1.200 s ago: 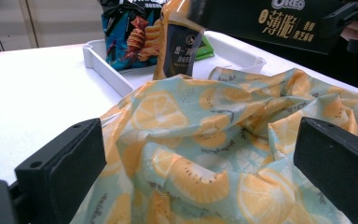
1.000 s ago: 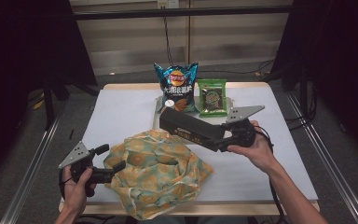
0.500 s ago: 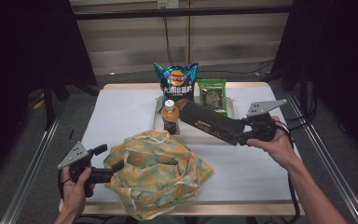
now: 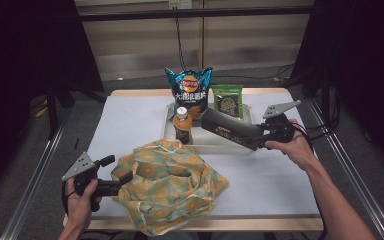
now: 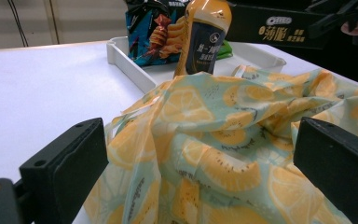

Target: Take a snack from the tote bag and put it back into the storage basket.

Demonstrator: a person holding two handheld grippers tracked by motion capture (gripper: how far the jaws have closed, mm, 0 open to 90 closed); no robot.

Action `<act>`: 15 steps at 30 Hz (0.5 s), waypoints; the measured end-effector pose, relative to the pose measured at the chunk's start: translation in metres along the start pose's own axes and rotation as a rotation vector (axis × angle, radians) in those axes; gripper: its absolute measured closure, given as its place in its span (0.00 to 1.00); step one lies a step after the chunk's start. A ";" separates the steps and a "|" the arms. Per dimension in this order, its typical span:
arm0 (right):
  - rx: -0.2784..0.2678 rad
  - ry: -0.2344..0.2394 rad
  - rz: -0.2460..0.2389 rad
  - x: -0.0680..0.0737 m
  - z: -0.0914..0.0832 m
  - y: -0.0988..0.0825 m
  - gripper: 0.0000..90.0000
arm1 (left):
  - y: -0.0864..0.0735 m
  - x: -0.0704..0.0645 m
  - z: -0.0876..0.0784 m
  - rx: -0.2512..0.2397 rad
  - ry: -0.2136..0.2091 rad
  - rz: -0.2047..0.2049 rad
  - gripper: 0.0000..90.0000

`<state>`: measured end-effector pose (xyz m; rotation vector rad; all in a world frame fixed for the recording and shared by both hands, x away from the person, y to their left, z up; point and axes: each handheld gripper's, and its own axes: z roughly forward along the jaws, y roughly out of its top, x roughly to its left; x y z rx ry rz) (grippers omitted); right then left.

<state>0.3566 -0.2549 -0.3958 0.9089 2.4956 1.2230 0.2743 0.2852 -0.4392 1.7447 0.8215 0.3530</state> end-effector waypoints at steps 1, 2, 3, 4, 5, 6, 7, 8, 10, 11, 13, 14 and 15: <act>0.006 0.006 0.001 -0.002 0.003 -0.001 0.48 | 0.000 0.001 0.000 0.002 0.003 0.001 0.03; 0.010 0.003 0.002 -0.004 0.006 -0.002 0.48 | 0.000 0.001 0.000 0.005 0.008 0.001 0.03; 0.015 0.003 0.005 -0.005 0.009 -0.002 0.48 | -0.001 0.001 0.000 -0.003 0.003 -0.007 0.03; 0.018 0.002 0.006 -0.006 0.012 -0.002 0.48 | 0.000 0.001 -0.001 -0.005 0.006 -0.003 0.03; 0.022 0.008 0.009 -0.007 0.014 -0.002 0.48 | -0.001 0.002 0.000 -0.009 -0.005 -0.004 0.03; 0.027 0.008 0.006 -0.008 0.017 -0.003 0.48 | -0.001 0.002 -0.001 -0.010 -0.002 -0.004 0.03; 0.040 0.009 0.002 -0.009 0.019 -0.003 0.48 | -0.001 0.002 -0.001 -0.011 -0.003 -0.005 0.03; 0.056 0.010 -0.002 -0.009 0.022 -0.004 0.48 | -0.001 0.002 -0.001 -0.010 -0.001 -0.004 0.03; 0.078 0.012 -0.007 -0.010 0.028 -0.004 0.48 | -0.001 0.003 -0.001 -0.005 0.004 -0.002 0.03; 0.085 0.001 -0.015 -0.010 0.030 -0.004 0.48 | -0.001 0.003 -0.001 -0.005 0.005 -0.003 0.03; 0.091 0.013 -0.014 -0.011 0.034 -0.004 0.48 | -0.001 0.002 -0.001 -0.002 0.016 -0.007 0.03; 0.088 0.018 -0.016 -0.012 0.036 -0.004 0.48 | -0.001 0.003 -0.001 -0.002 0.014 -0.005 0.03; 0.092 0.012 -0.014 -0.012 0.038 -0.004 0.48 | -0.001 0.003 -0.001 -0.001 0.013 -0.003 0.03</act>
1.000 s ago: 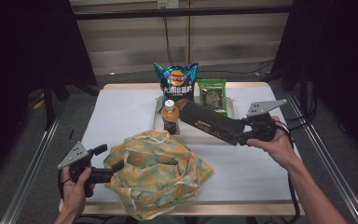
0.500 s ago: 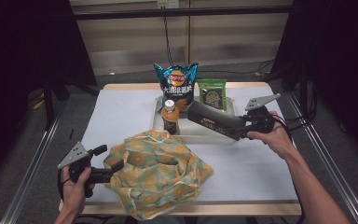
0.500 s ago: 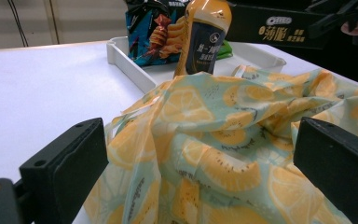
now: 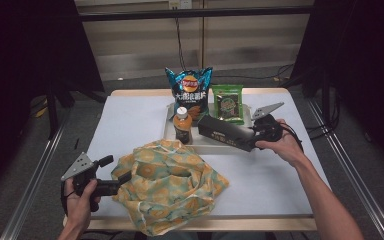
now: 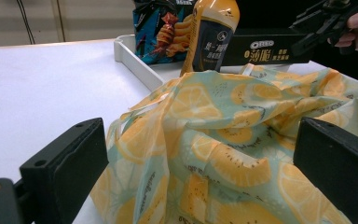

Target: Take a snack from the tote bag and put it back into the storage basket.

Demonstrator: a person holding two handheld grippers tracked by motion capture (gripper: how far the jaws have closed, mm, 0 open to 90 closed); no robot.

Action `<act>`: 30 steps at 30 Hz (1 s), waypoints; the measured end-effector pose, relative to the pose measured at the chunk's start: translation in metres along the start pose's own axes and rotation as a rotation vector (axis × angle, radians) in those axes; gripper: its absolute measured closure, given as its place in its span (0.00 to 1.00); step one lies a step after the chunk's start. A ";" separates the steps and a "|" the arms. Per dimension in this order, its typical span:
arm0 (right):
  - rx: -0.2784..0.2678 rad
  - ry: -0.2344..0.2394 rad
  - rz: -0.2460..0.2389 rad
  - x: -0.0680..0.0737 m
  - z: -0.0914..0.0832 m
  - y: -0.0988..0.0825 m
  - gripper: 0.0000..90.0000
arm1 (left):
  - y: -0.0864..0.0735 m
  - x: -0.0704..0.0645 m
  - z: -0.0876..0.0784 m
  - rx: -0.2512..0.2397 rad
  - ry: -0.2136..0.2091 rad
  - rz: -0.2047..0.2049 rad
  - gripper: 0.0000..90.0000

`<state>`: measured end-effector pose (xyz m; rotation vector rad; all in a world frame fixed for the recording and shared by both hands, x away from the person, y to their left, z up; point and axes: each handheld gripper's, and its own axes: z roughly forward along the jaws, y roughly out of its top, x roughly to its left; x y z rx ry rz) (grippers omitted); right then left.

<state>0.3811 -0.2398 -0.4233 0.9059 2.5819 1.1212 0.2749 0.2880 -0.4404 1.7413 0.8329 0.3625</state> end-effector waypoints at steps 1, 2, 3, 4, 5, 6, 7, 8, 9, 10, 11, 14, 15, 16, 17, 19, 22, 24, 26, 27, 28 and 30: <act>0.002 0.008 -0.008 -0.001 0.001 0.001 0.48 | 0.000 0.000 0.000 -0.002 0.000 -0.001 0.03; 0.009 0.008 -0.010 -0.001 0.002 0.002 0.48 | 0.000 0.000 0.000 -0.002 -0.001 -0.001 0.03; 0.010 0.008 -0.012 -0.001 0.003 0.004 0.48 | 0.000 0.000 0.001 -0.002 -0.001 -0.001 0.03; 0.018 0.010 -0.014 -0.001 0.004 0.005 0.48 | 0.000 0.000 0.001 -0.001 -0.001 -0.001 0.03; 0.016 0.015 -0.022 -0.001 0.006 0.007 0.48 | 0.000 0.000 0.000 -0.001 -0.001 0.000 0.03; 0.016 0.014 -0.024 -0.001 0.007 0.008 0.48 | 0.000 0.000 0.000 -0.001 0.000 0.001 0.03; 0.018 0.021 -0.029 -0.002 0.009 0.009 0.48 | 0.000 0.000 0.000 0.000 0.001 0.003 0.03; 0.024 0.019 -0.036 -0.002 0.011 0.010 0.48 | 0.000 0.000 0.000 -0.001 0.001 0.003 0.03; 0.030 0.021 -0.038 -0.003 0.012 0.010 0.48 | 0.000 0.000 0.000 -0.001 0.001 0.001 0.03; 0.032 0.025 -0.039 -0.003 0.014 0.010 0.48 | 0.000 0.000 0.000 -0.003 0.001 -0.001 0.03; 0.030 0.030 -0.042 -0.004 0.015 0.011 0.48 | 0.000 0.000 0.000 -0.004 -0.001 -0.004 0.03; 0.032 0.026 -0.035 -0.006 0.018 0.012 0.48 | -0.001 0.002 0.000 -0.013 -0.012 -0.027 0.03; 0.036 0.020 -0.042 -0.006 0.019 0.012 0.48 | -0.001 0.003 0.000 -0.023 -0.018 -0.043 0.03; 0.037 0.021 -0.048 -0.006 0.019 0.013 0.48 | -0.001 0.004 -0.001 -0.023 -0.006 -0.040 0.03; 0.035 0.027 -0.047 -0.006 0.020 0.013 0.48 | -0.002 0.004 -0.001 -0.026 0.002 -0.042 0.03; 0.040 0.020 -0.043 -0.008 0.021 0.013 0.48 | -0.002 0.005 -0.002 -0.027 0.003 -0.044 0.03; 0.039 0.009 -0.023 -0.013 0.023 0.012 0.47 | -0.002 0.004 -0.002 -0.028 0.005 -0.039 0.03; 0.037 0.018 -0.014 -0.016 0.023 0.010 0.47 | -0.002 0.004 -0.002 -0.027 -0.002 -0.038 0.03; 0.036 0.017 -0.016 -0.017 0.023 0.010 0.46 | -0.002 0.005 -0.001 -0.028 0.003 -0.040 0.03; 0.035 0.012 -0.010 -0.017 0.023 0.010 0.47 | -0.002 0.005 -0.001 -0.023 0.003 -0.039 0.03; 0.039 0.012 -0.011 -0.017 0.023 0.010 0.47 | -0.002 0.005 -0.001 -0.023 0.003 -0.039 0.03; 0.038 0.007 -0.014 -0.019 0.023 0.009 0.45 | -0.002 0.004 -0.001 -0.024 0.000 -0.039 0.03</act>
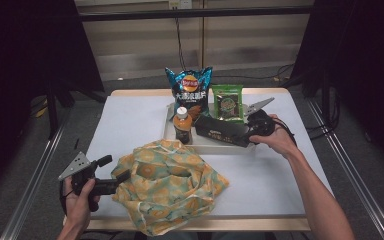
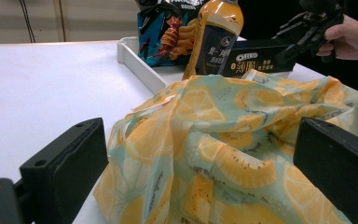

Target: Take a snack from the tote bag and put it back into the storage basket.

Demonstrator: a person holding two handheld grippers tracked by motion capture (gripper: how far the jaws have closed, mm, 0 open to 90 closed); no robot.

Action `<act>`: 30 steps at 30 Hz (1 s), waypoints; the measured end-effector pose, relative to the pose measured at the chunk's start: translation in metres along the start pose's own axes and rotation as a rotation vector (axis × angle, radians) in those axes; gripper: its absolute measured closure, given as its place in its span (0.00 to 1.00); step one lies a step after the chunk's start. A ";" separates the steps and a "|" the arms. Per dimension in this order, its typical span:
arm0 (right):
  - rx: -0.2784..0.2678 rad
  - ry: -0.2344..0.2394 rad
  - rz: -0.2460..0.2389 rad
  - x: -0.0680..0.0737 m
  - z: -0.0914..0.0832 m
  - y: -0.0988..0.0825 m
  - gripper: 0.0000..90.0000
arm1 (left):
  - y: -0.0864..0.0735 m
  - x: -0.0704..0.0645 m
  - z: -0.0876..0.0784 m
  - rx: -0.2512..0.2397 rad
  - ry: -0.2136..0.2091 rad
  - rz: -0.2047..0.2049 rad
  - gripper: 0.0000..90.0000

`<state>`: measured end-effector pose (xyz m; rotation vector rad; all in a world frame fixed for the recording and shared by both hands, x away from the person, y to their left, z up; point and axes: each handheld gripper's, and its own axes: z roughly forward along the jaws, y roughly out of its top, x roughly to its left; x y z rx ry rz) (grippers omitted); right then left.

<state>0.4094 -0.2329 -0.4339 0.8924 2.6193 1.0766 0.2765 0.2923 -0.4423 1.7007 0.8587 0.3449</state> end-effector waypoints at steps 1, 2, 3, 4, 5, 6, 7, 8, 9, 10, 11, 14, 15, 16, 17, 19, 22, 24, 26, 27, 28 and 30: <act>-0.001 -0.004 0.005 -0.001 0.000 0.000 0.44 | 0.000 0.000 0.000 -0.002 -0.001 0.000 0.03; -0.011 -0.008 0.007 -0.002 0.001 -0.001 0.43 | 0.000 0.000 0.000 -0.004 -0.004 0.000 0.03; -0.010 -0.009 0.012 -0.003 0.000 -0.002 0.44 | 0.000 0.000 0.000 -0.002 -0.001 0.000 0.03; -0.008 -0.011 0.010 -0.004 0.000 -0.002 0.44 | 0.000 0.000 0.000 0.000 -0.003 0.001 0.03; -0.005 -0.005 0.020 -0.005 0.000 -0.002 0.43 | 0.000 0.000 0.000 0.001 0.003 0.000 0.03; -0.007 -0.005 0.016 -0.006 0.001 -0.003 0.44 | 0.000 0.000 0.000 0.002 0.003 0.000 0.03; -0.002 -0.009 0.019 -0.006 0.002 -0.004 0.43 | 0.000 0.000 0.000 0.004 0.003 0.002 0.03; 0.002 -0.016 0.018 -0.007 0.003 -0.004 0.43 | 0.000 0.000 0.001 0.003 0.004 0.003 0.03; 0.010 -0.013 0.022 -0.008 0.004 -0.005 0.43 | 0.000 0.000 0.001 0.003 0.004 0.003 0.03; 0.010 -0.012 0.022 -0.009 0.006 -0.006 0.42 | 0.000 0.000 0.000 0.002 0.002 0.002 0.03; 0.007 -0.010 0.034 -0.010 0.007 -0.007 0.42 | 0.000 0.000 0.000 0.002 -0.001 0.003 0.03; -0.001 -0.011 0.033 -0.011 0.007 -0.008 0.41 | 0.000 0.000 0.000 0.003 -0.001 0.003 0.03; 0.000 -0.015 0.032 -0.011 0.007 -0.008 0.41 | 0.000 0.000 0.000 0.003 -0.001 0.003 0.03; -0.002 -0.021 0.030 -0.010 0.007 -0.009 0.40 | 0.000 0.000 0.000 0.004 -0.001 0.003 0.03; 0.000 -0.026 0.025 -0.010 0.007 -0.009 0.39 | 0.000 0.000 0.000 0.004 -0.003 0.002 0.03; -0.014 -0.035 0.036 -0.009 0.005 -0.010 0.34 | 0.000 0.000 0.000 0.002 -0.004 0.005 0.03; -0.033 -0.039 0.049 -0.008 0.003 -0.011 0.30 | 0.000 -0.001 0.000 0.002 -0.005 0.008 0.03; -0.048 -0.049 0.060 -0.005 0.001 -0.010 0.26 | 0.000 -0.001 0.000 0.003 -0.007 0.009 0.03; -0.092 -0.050 0.072 -0.002 -0.003 -0.006 0.24 | 0.001 -0.001 0.000 0.002 -0.007 0.012 0.03; -0.115 -0.056 0.085 0.000 -0.004 -0.003 0.23 | 0.000 -0.002 0.000 0.003 -0.011 0.009 0.03; -0.130 -0.055 0.091 0.001 -0.006 0.000 0.24 | 0.000 -0.001 0.000 0.004 -0.009 0.010 0.03; -0.143 -0.069 0.114 0.003 -0.005 0.005 0.28 | 0.000 -0.001 0.000 0.005 -0.016 0.015 0.03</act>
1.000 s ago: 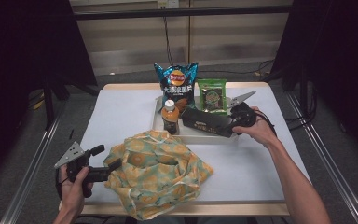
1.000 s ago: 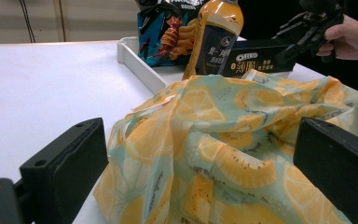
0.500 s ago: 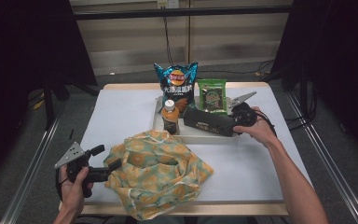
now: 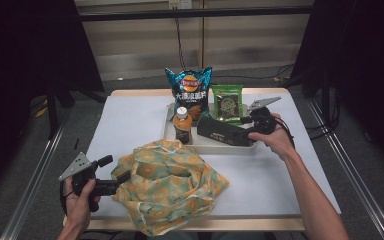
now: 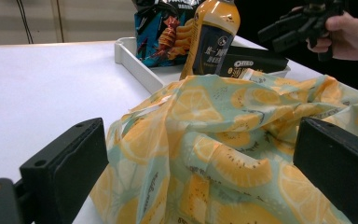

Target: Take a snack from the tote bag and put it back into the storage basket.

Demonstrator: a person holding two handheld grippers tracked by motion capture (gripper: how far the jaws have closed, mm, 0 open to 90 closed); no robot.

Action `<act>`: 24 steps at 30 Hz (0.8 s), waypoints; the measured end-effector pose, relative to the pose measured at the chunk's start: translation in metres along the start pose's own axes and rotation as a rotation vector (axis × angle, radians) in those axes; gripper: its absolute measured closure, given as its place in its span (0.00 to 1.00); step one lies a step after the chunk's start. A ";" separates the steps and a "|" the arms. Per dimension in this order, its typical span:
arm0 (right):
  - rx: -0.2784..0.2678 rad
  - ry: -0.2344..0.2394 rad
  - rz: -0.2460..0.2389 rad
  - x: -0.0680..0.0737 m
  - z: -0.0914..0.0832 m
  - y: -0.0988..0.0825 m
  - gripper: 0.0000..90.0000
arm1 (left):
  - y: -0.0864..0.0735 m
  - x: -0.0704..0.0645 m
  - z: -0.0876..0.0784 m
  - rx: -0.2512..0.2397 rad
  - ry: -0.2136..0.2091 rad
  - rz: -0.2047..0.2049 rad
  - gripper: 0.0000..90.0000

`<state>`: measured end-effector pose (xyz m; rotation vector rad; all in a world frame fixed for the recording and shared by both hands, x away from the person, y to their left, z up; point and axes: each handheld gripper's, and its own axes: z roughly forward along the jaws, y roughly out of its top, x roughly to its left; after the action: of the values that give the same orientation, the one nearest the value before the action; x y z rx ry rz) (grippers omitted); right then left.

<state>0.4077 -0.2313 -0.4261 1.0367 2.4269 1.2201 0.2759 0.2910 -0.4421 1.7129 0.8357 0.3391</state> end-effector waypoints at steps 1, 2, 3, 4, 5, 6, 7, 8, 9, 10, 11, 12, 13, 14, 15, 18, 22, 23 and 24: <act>-0.002 0.009 0.001 0.001 0.001 0.002 0.35 | 0.000 -0.001 0.000 0.007 0.012 0.008 0.03; -0.004 0.013 0.001 0.001 0.002 0.004 0.39 | 0.000 -0.002 0.000 0.010 0.019 0.017 0.03; -0.005 0.008 0.007 0.002 0.004 0.006 0.40 | 0.001 -0.002 0.000 0.012 0.021 0.023 0.03; -0.011 0.006 0.012 0.002 0.006 0.008 0.47 | 0.001 -0.003 0.000 0.013 0.020 0.024 0.03; -0.015 0.008 0.023 0.002 0.008 0.009 0.56 | 0.001 -0.003 0.001 0.010 0.022 0.022 0.03; -0.024 0.012 0.031 0.002 0.010 0.010 0.58 | 0.001 -0.003 0.001 0.010 0.021 0.021 0.03; -0.027 0.021 0.040 0.003 0.013 0.011 0.63 | 0.001 -0.002 0.000 0.011 0.017 0.022 0.03; -0.019 0.019 0.058 0.003 0.016 0.012 0.71 | 0.001 -0.002 0.000 0.011 0.021 0.025 0.03; -0.012 0.015 0.064 0.004 0.019 0.013 0.75 | 0.001 -0.003 0.000 0.012 0.021 0.028 0.03; -0.010 0.008 0.064 0.004 0.021 0.015 0.80 | 0.000 -0.003 0.000 0.014 0.012 0.032 0.03; -0.013 0.002 0.074 0.004 0.024 0.016 0.87 | 0.000 -0.003 0.001 0.016 0.015 0.035 0.03; -0.021 0.004 0.082 0.004 0.026 0.018 0.92 | 0.001 -0.004 0.001 0.022 0.021 0.045 0.03; -0.027 -0.005 0.092 0.003 0.027 0.021 0.96 | 0.001 -0.005 0.001 0.024 0.016 0.050 0.03; -0.033 -0.011 0.104 0.001 0.029 0.023 1.00 | 0.000 -0.005 0.001 0.022 0.018 0.050 0.03; -0.033 -0.020 0.111 0.000 0.031 0.025 1.00 | 0.000 -0.005 0.001 0.023 0.019 0.052 0.03; -0.020 -0.043 0.122 -0.004 0.039 0.031 1.00 | 0.001 -0.004 0.000 0.018 0.013 0.047 0.03; -0.007 -0.066 0.134 -0.008 0.050 0.033 1.00 | 0.000 -0.004 0.000 0.019 0.006 0.046 0.03; 0.001 -0.074 0.137 -0.009 0.053 0.033 1.00 | 0.000 -0.004 0.000 0.019 0.003 0.045 0.03; 0.004 -0.079 0.139 -0.010 0.055 0.034 1.00 | 0.000 -0.004 0.001 0.020 0.011 0.048 0.03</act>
<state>0.4581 -0.1908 -0.4353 1.2484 2.3326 1.1921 0.2732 0.2878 -0.4415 1.7538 0.8093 0.3741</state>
